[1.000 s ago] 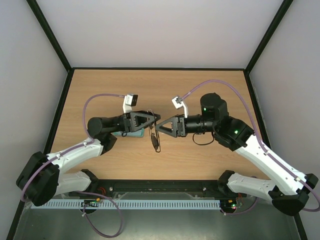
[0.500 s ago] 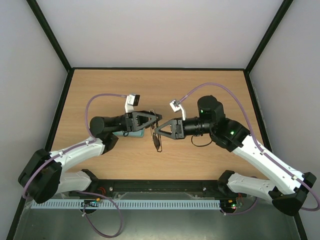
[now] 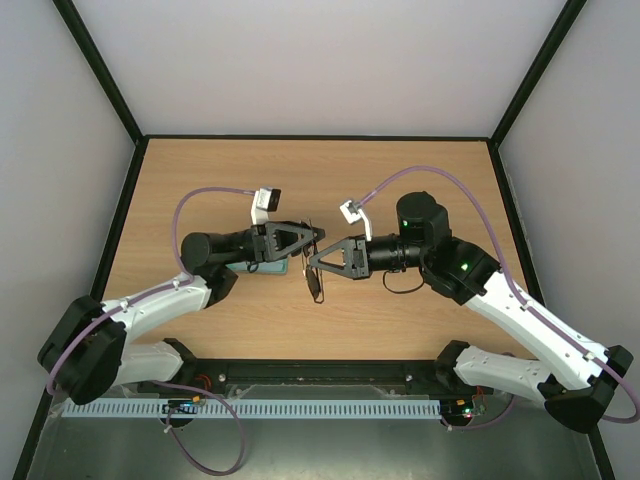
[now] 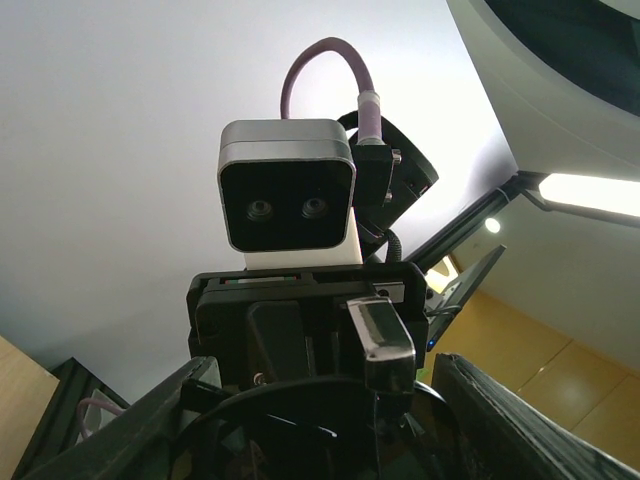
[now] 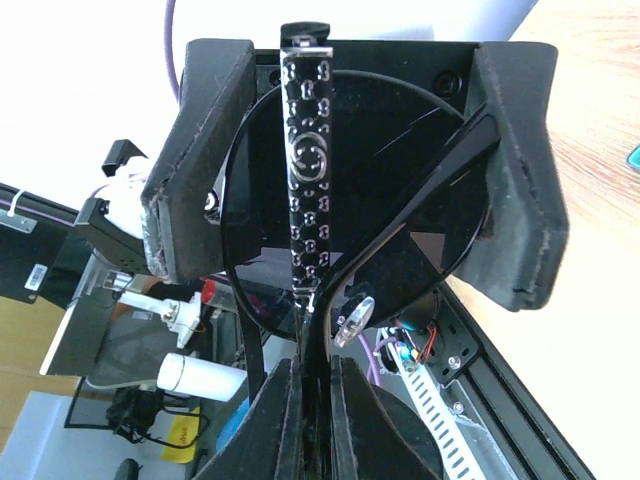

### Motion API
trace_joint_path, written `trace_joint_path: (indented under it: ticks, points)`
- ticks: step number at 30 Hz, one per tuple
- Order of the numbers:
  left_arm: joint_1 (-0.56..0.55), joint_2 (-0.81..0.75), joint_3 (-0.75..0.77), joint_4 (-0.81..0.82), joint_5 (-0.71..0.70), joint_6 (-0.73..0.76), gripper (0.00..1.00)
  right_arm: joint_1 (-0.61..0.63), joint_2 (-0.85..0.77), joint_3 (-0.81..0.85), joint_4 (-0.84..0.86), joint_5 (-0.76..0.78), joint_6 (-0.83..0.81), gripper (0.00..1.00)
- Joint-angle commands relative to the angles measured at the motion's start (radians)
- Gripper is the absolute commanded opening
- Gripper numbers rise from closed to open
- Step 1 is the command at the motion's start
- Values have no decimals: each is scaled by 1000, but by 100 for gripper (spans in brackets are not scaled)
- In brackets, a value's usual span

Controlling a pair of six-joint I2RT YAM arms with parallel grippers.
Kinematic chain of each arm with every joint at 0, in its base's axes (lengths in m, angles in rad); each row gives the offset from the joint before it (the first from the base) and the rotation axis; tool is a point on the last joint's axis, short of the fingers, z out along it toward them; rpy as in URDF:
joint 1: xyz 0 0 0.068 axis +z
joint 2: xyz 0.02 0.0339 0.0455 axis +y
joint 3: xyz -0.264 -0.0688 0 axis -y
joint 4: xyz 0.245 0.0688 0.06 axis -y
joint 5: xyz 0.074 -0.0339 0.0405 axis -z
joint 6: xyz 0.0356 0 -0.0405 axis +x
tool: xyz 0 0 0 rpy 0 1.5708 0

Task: Organize the sunglasses
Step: Fold the sunglasses at the center of the board.

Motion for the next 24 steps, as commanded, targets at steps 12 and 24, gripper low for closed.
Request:
trace_joint_path:
  ticks: [12,24]
  points:
    - [-2,-31,65,53,-5,110,93,-3,-19,-3,-11,10,-4,1]
    - [127,-358,274,-1234,-451,583,100,-6,15,164,-335,285,-163,1]
